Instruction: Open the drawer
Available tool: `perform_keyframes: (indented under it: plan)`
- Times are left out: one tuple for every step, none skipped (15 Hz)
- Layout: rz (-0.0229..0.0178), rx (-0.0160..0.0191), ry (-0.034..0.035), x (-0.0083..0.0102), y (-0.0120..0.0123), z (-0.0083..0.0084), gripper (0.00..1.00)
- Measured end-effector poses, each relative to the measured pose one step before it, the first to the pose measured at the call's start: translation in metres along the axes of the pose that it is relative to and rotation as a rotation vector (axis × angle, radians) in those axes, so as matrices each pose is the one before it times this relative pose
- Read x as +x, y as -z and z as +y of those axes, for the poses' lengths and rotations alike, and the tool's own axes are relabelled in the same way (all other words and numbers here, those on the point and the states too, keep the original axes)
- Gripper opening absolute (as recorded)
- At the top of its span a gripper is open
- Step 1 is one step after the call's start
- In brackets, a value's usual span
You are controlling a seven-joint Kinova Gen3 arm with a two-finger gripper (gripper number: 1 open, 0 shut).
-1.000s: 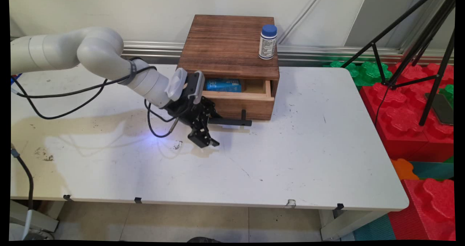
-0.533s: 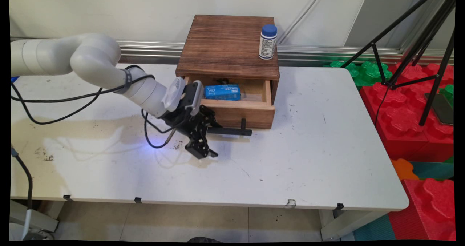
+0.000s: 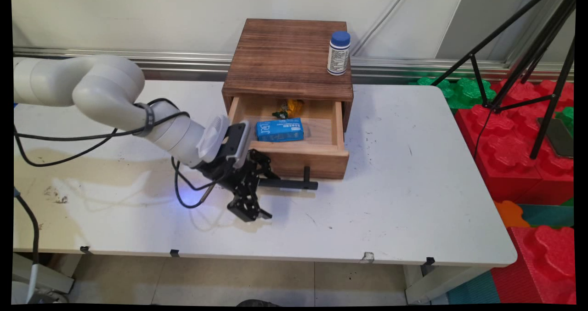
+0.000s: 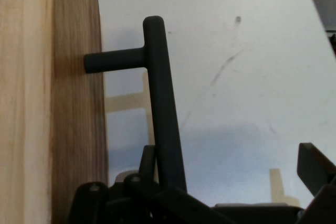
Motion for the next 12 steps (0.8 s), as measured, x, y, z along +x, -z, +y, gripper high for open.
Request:
perform_keyframes:
  plan:
    - [0.00087,-0.00356,-0.00488,0.00025,0.00005,0.00534,1.00]
    - [0.00072,-0.00332,-0.00488,0.00021,0.00007,0.00518,1.00]
    - [0.00061,-0.00277,-0.00416,0.00036,0.00005,0.00417,1.00]
    - [0.00094,-0.00245,-0.00436,0.00040,0.00011,0.00466,1.00]
    - [0.00142,-0.00208,-0.00432,0.00076,0.00020,0.00444,1.00]
    - [0.00203,-0.00197,-0.00401,0.00099,0.00034,0.00426,1.00]
    - [0.00197,-0.00110,-0.00373,0.00104,0.00032,0.00323,1.00]
    - [0.00138,-0.00112,-0.00316,0.00115,0.00047,0.00341,1.00]
    - [0.00101,-0.00035,-0.00264,0.00116,0.00067,0.00321,1.00]
    - [0.00114,0.00049,-0.00240,0.00099,0.00059,0.00250,1.00]
    - [0.00095,0.00003,-0.00195,0.00113,0.00063,0.00285,1.00]
    - [0.00143,-0.00020,-0.00206,0.00119,0.00037,0.00207,1.00]
